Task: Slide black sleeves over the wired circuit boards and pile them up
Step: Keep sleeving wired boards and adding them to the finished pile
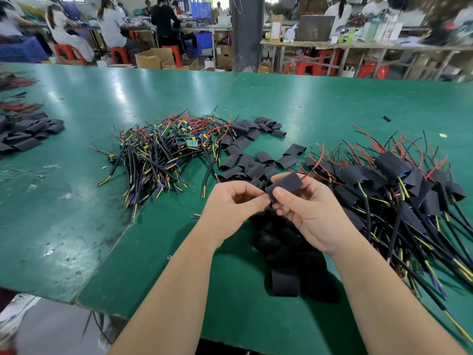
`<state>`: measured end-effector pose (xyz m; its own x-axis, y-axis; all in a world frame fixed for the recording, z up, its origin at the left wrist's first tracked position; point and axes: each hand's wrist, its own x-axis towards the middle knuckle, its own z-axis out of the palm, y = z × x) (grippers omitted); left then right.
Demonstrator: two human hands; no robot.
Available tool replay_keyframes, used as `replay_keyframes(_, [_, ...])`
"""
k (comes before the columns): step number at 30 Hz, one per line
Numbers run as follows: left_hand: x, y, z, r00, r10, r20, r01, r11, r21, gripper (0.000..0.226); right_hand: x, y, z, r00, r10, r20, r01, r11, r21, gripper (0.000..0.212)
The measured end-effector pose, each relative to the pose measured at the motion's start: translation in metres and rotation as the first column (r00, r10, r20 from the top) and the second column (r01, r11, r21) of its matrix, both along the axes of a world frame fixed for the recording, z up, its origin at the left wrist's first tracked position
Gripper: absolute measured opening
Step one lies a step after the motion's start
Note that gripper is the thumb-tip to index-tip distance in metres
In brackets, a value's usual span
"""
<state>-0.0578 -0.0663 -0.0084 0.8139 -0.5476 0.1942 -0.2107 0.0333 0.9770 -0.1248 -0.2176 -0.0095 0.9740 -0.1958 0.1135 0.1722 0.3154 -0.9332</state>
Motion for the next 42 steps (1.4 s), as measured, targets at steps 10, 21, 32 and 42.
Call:
replay_keyframes(10, [0.002,-0.002,-0.006,0.972,0.148,0.183,-0.171,0.978,0.121,0.008,0.001,0.012,-0.005,0.988,-0.128,-0.083,0.101,0.958,-0.270,0.019])
replay_keyframes(21, [0.004,-0.002,-0.014,0.896,0.262,0.359,-0.261,0.964,-0.051,0.023,-0.001,0.007,0.031,0.960,-0.275,0.056,0.256,0.939,0.231,0.018])
replay_keyframes(32, [0.021,-0.002,-0.024,0.829,0.507,0.238,-0.539,0.837,0.097,0.029,-0.031,-0.089,0.103,0.551,-0.790,0.268,0.664,0.221,-0.714,0.015])
replay_keyframes(42, [0.019,-0.001,-0.026,0.840,0.494,0.224,-0.538,0.812,0.226,0.028,-0.010,-0.052,0.028,0.669,-0.721,0.183,0.117,-0.141,-0.983,0.030])
